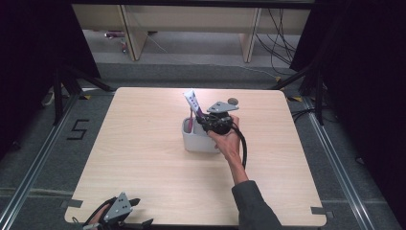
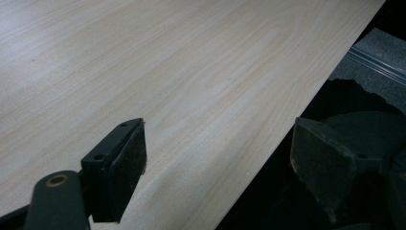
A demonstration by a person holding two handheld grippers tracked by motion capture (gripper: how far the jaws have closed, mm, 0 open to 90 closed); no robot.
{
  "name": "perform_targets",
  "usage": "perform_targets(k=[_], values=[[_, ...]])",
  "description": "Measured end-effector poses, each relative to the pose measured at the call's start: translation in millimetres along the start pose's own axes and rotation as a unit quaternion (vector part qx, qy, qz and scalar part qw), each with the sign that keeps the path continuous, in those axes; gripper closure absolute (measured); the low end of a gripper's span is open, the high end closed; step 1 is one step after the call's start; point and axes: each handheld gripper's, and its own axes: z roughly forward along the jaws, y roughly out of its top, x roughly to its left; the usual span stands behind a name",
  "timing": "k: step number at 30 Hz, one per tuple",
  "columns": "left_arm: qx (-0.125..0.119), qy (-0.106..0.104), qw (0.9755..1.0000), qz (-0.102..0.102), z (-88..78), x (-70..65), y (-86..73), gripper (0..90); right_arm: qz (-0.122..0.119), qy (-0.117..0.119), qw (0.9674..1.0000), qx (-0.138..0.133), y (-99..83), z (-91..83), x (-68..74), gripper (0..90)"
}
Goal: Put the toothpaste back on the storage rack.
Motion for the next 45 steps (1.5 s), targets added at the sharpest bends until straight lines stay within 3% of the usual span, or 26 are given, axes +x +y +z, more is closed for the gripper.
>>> perform_targets(k=[1,2,4,6,8,16,17,20,21,24,25,26,27,29,30,35,39,40,43,45], values=[[0.000,-0.003,1.0000,0.007,-0.3,0.4,0.3,19.5,0.007,0.001,1.0000,0.005,-0.5,-0.2,0.6,76.7],[-0.001,-0.003,1.0000,0.007,-0.2,0.2,0.3,19.5,-0.010,-0.006,0.9999,0.005,-0.8,0.4,-0.7,76.7],[0.000,-0.002,1.0000,0.007,-0.2,0.5,0.4,19.5,-0.012,-0.004,0.9998,0.012,-1.5,0.6,-0.2,76.6],[-0.001,-0.003,1.0000,0.006,-0.1,0.2,0.3,19.6,0.003,-0.007,0.9998,0.020,-2.3,-0.4,2.8,76.6],[-0.001,-0.003,1.0000,0.007,0.5,0.2,0.1,19.6,-0.016,-0.008,0.9997,0.018,-2.5,1.2,1.4,76.6],[-0.002,-0.004,1.0000,0.007,0.6,0.1,0.0,19.5,-0.019,-0.014,0.9992,0.033,-5.1,2.2,3.8,76.2],[-0.007,-0.008,0.9999,0.012,1.6,0.6,0.2,19.5,-0.029,-0.013,0.9990,0.031,-5.7,3.1,2.9,76.2],[0.002,0.002,0.9999,0.011,0.8,0.7,0.1,19.5,-0.026,-0.012,0.9987,0.042,-8.0,2.5,3.2,75.5],[0.000,-0.003,1.0000,0.008,0.9,0.0,0.1,19.5,-0.027,-0.021,0.9986,0.042,-10.3,2.5,2.7,74.5],[0.000,0.000,0.9999,0.011,1.1,0.5,0.1,19.5,-0.019,-0.018,0.9988,0.042,-12.1,2.4,2.0,71.7],[0.003,-0.001,0.9999,0.010,0.6,0.4,0.3,19.6,-0.030,-0.017,0.9985,0.042,-12.1,1.7,0.5,69.1],[0.003,-0.002,0.9999,0.011,0.7,0.6,0.3,19.5,-0.008,-0.022,0.9990,0.039,-12.2,-0.5,2.7,70.1],[0.004,-0.001,0.9999,0.010,0.6,0.5,0.2,19.5,-0.002,-0.020,0.9995,0.025,-11.5,-3.4,2.9,72.7],[0.005,-0.003,0.9999,0.012,0.6,0.6,0.2,19.5,-0.013,-0.011,0.9998,0.005,-7.3,-8.0,0.4,70.1],[0.004,-0.001,0.9999,0.012,0.8,0.3,0.2,19.5,-0.001,-0.010,0.9999,0.014,-5.5,-11.2,2.4,67.6],[0.001,0.000,1.0000,0.010,0.7,0.4,0.2,19.5,-0.025,-0.013,0.9995,0.014,-2.7,-20.7,7.6,63.6],[0.004,-0.001,0.9999,0.011,0.7,0.6,0.3,19.5,-0.030,-0.012,0.9994,0.013,-4.2,-28.1,9.6,60.9],[0.003,0.001,0.9999,0.011,0.9,0.4,0.2,19.5,-0.022,-0.011,0.9996,0.012,-4.6,-30.2,10.5,60.5],[0.003,0.001,0.9999,0.011,0.6,0.5,0.3,19.5,-0.029,-0.020,0.9994,-0.005,-4.8,-36.7,10.2,59.2],[0.003,0.001,0.9999,0.010,0.7,0.5,0.3,19.5,-0.024,-0.012,0.9996,-0.001,-5.0,-41.0,11.0,58.5]])
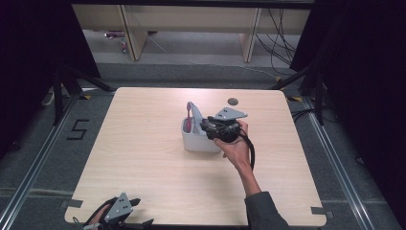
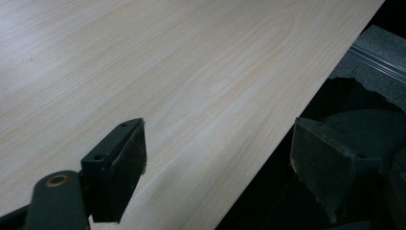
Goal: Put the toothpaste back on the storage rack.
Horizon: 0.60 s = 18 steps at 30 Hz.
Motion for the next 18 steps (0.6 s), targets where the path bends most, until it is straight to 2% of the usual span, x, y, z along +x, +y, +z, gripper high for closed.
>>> perform_targets(k=[1,2,3,4,5,6,8,9,10,11,12,18], values=[[0.003,0.002,1.0000,0.004,-0.3,0.9,0.0,19.6,0.001,0.001,1.0000,0.002,-0.1,-2.2,0.4,57.8],[-0.005,-0.002,1.0000,-0.007,0.6,-0.7,-0.2,19.5,-0.001,-0.006,1.0000,-0.006,-0.6,-3.5,0.3,56.9],[-0.006,-0.002,1.0000,-0.007,0.6,-0.5,-0.3,19.5,0.008,0.003,1.0000,0.005,-0.7,-6.3,1.7,56.3],[0.002,0.003,1.0000,0.001,-0.3,0.8,-0.2,19.5,0.008,0.002,1.0000,0.000,-1.4,-7.5,2.1,55.8],[-0.002,0.001,1.0000,-0.003,-0.1,0.1,-0.2,19.5,0.017,0.003,0.9998,0.004,-2.0,-10.2,3.6,55.3],[-0.002,0.001,1.0000,-0.004,-0.1,0.1,-0.1,19.5,0.002,0.000,1.0000,0.002,-2.4,-12.0,2.5,54.4],[-0.001,0.001,1.0000,-0.002,0.0,0.2,-0.1,19.5,0.009,0.002,1.0000,0.003,-4.3,-15.6,3.9,53.9],[-0.005,-0.001,1.0000,-0.005,0.6,-0.7,-0.2,19.5,0.001,-0.005,1.0000,-0.008,-5.6,-16.2,3.4,53.4],[-0.004,-0.001,1.0000,-0.005,0.6,-0.7,-0.2,19.5,0.003,0.000,1.0000,0.002,-6.1,-19.1,3.9,53.1],[-0.004,-0.001,1.0000,-0.005,0.7,-0.7,-0.1,19.5,0.011,0.000,0.9999,0.001,-7.4,-20.2,5.4,53.0],[-0.004,-0.001,1.0000,-0.005,0.7,-0.7,-0.2,19.5,0.006,0.002,1.0000,0.001,-8.1,-22.1,4.7,52.2],[-0.004,-0.001,1.0000,-0.005,1.1,-0.6,-0.3,19.5,0.016,0.001,0.9999,-0.004,-13.4,-32.2,7.0,50.6]])
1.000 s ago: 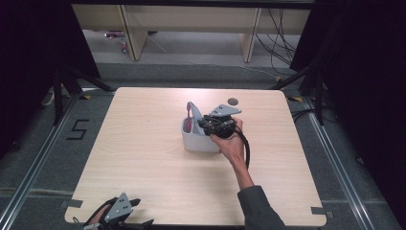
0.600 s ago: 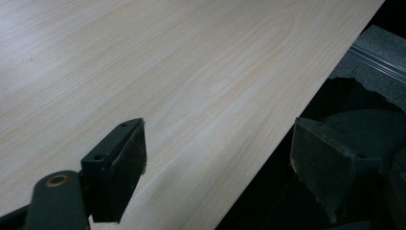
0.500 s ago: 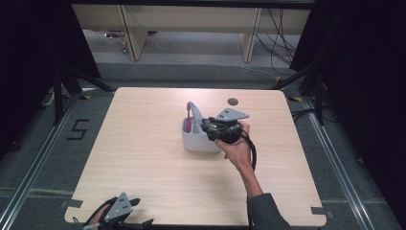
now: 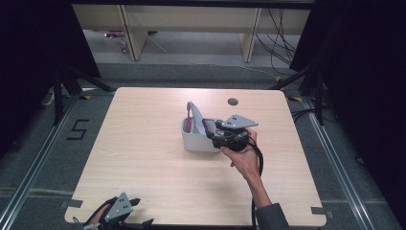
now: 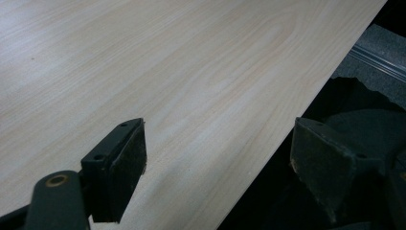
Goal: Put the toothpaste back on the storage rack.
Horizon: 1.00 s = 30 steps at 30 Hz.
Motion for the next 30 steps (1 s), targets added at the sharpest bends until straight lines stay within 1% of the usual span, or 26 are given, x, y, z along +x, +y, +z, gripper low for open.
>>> perform_targets(k=[1,2,3,4,5,6,7,9,11,12,13,14,15,16,17,18,19,21,22,23,24,26,27,28,29,30], values=[[-0.001,0.000,1.0000,0.000,0.0,0.0,0.0,19.5,0.000,-0.003,1.0000,-0.005,-1.4,-1.1,1.2,50.5],[-0.001,0.001,1.0000,0.000,-0.1,0.2,0.0,19.5,-0.003,0.001,1.0000,0.002,-1.6,-2.6,1.3,50.5],[0.003,0.007,0.9999,0.009,-0.3,2.1,-0.1,19.5,-0.005,0.002,1.0000,0.003,-2.0,-3.7,1.8,50.6],[0.012,0.001,0.9999,0.009,-1.7,2.7,0.7,19.6,-0.004,0.002,1.0000,0.001,-2.7,-4.2,3.1,50.5],[0.012,0.001,0.9999,0.009,-1.7,2.6,0.6,19.5,-0.012,0.001,0.9999,0.000,-2.7,-5.3,3.0,50.4],[0.005,0.005,1.0000,0.006,-1.1,1.4,0.2,19.5,-0.007,0.004,1.0000,0.003,-3.0,-6.4,4.8,49.9],[-0.001,0.001,1.0000,0.000,-0.4,0.2,0.1,19.5,-0.008,0.006,0.9999,0.004,-3.1,-7.0,5.4,49.2],[-0.001,0.002,1.0000,0.000,-0.4,0.1,0.1,19.5,-0.005,0.001,1.0000,0.001,-3.9,-9.2,7.7,48.8],[0.001,0.001,1.0000,0.002,-0.5,0.0,0.1,19.5,-0.013,0.006,0.9999,0.004,-4.5,-11.4,7.3,47.7],[0.001,0.001,1.0000,0.003,-0.5,0.0,0.1,19.5,-0.006,0.003,1.0000,0.005,-5.3,-12.7,8.7,47.2],[0.008,0.003,0.9999,0.013,-1.4,1.2,0.3,19.5,-0.016,0.002,0.9999,-0.002,-5.9,-12.7,7.6,46.5],[0.007,0.004,0.9999,0.011,-1.3,0.9,0.2,19.5,-0.014,0.011,0.9998,0.002,-6.8,-13.4,7.5,45.5],[0.006,0.003,0.9999,0.010,-1.1,0.5,0.2,19.5,-0.011,0.004,0.9999,0.009,-7.6,-15.9,7.9,44.7],[0.008,-0.004,0.9999,0.010,-1.4,0.6,0.4,19.5,-0.008,0.004,0.9999,0.009,-8.6,-17.0,8.1,44.1],[0.011,-0.001,0.9999,0.011,-1.7,1.1,0.6,19.5,-0.001,0.005,1.0000,0.006,-9.9,-17.3,8.5,43.5],[0.004,0.003,0.9999,0.010,-0.9,0.5,0.1,19.5,-0.003,0.004,0.9999,0.011,-10.4,-19.0,8.0,42.8],[0.005,0.003,0.9999,0.010,-1.4,0.3,0.2,19.5,-0.008,0.003,0.9999,0.006,-11.2,-19.5,7.3,42.2],[-0.003,0.001,1.0000,-0.002,-0.6,-1.4,-0.2,19.5,0.002,0.002,0.9999,0.011,-12.7,-22.7,7.8,40.8],[0.003,-0.001,1.0000,0.006,-1.4,-0.1,0.1,19.5,-0.007,0.000,1.0000,0.002,-13.5,-22.9,6.8,40.1],[0.006,-0.002,1.0000,0.008,-1.7,0.4,0.3,19.5,0.007,-0.003,1.0000,0.007,-14.5,-24.8,8.4,39.1],[0.003,-0.002,1.0000,0.008,-1.5,0.4,0.4,19.5,0.005,-0.003,1.0000,0.005,-15.3,-25.4,7.4,37.7],[0.002,0.000,1.0000,0.008,-1.3,0.1,0.6,19.5,0.017,-0.002,0.9998,0.007,-17.0,-27.0,7.0,35.2],[0.002,-0.001,1.0000,0.008,-1.3,0.2,0.7,19.5,0.011,-0.007,0.9999,0.007,-18.0,-27.9,6.4,34.0],[0.002,0.001,1.0000,0.007,-1.3,-0.1,0.8,19.5,0.005,-0.005,1.0000,0.006,-18.4,-28.0,5.7,32.7],[0.006,0.004,0.9999,0.013,-1.3,0.9,1.1,19.5,0.020,0.000,0.9997,0.012,-19.2,-28.8,7.4,31.6],[0.003,0.003,1.0000,0.008,-0.8,0.0,1.3,19.5,0.021,0.000,0.9997,0.009,-19.9,-28.8,7.6,30.8]])
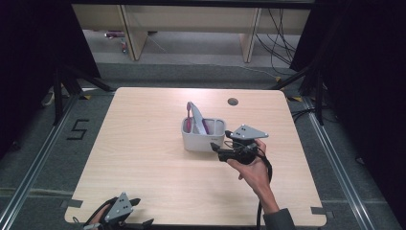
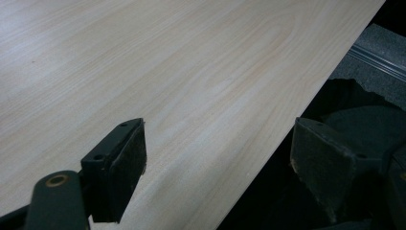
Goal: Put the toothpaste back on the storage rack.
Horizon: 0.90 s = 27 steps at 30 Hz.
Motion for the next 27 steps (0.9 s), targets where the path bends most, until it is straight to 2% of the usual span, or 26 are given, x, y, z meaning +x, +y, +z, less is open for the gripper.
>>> perform_targets(k=[1,3,4,6,9,13,14,15,16,17,18,19,20,24,25,26,27], values=[[-0.001,-0.002,1.0000,-0.002,0.7,-0.5,0.1,19.5,0.002,-0.003,1.0000,0.000,-0.4,-1.4,0.4,30.0],[0.002,-0.005,1.0000,0.000,0.9,-1.5,0.7,19.5,0.007,0.004,0.9999,-0.008,-2.1,-2.2,0.7,27.9],[0.004,-0.001,1.0000,0.005,1.0,-0.7,1.0,19.5,0.000,-0.002,1.0000,-0.008,-2.7,-3.5,0.3,27.3],[0.001,-0.002,1.0000,0.000,1.3,-1.2,0.7,19.5,0.012,0.007,0.9999,-0.004,-5.0,-4.0,2.4,26.2],[0.002,0.004,1.0000,0.001,0.5,-0.3,0.0,19.5,0.012,0.001,0.9999,0.004,-8.2,-5.6,4.2,23.2],[0.001,0.000,1.0000,0.001,-0.2,-1.5,-0.1,19.5,0.003,0.004,1.0000,0.008,-13.7,-4.7,7.7,22.1],[0.005,0.003,1.0000,0.006,-0.6,-1.0,0.0,19.5,0.012,0.006,0.9998,0.014,-14.8,-5.2,9.8,21.6],[0.005,0.003,1.0000,0.007,-0.5,-1.1,0.0,19.5,0.003,0.009,0.9999,0.012,-15.6,-4.9,9.8,21.4],[0.000,0.000,1.0000,0.000,0.3,-2.1,0.1,19.5,0.013,0.006,0.9998,0.016,-16.4,-6.6,12.5,21.4],[0.003,-0.001,1.0000,0.004,0.0,-1.7,0.2,19.5,0.002,0.009,0.9999,0.015,-17.0,-7.5,11.7,21.3],[0.002,-0.002,1.0000,0.002,0.6,-1.7,0.2,19.5,0.012,0.010,0.9997,0.019,-17.6,-8.8,13.4,21.3],[0.002,0.003,1.0000,0.003,0.9,-1.6,-0.1,19.5,0.001,0.012,0.9999,0.010,-18.7,-8.7,13.0,21.3],[0.004,0.003,1.0000,0.003,0.6,-1.6,-0.1,19.5,0.011,0.013,0.9998,0.010,-19.8,-9.6,14.6,21.3],[0.003,0.003,1.0000,0.003,-0.5,-1.8,-1.0,19.5,-0.002,0.011,0.9998,0.018,-24.8,-13.3,13.4,21.1],[0.000,0.001,1.0000,0.000,-0.7,-2.3,-1.4,19.5,0.013,0.008,0.9995,0.026,-26.8,-15.0,15.4,21.2],[0.005,0.005,1.0000,0.006,-1.7,-1.3,-1.4,19.5,0.003,0.010,0.9997,0.024,-28.5,-15.1,14.1,21.2],[0.004,0.005,1.0000,0.005,-1.9,-1.5,-1.5,19.5,0.008,0.010,0.9997,0.022,-30.7,-15.4,14.4,21.2]])
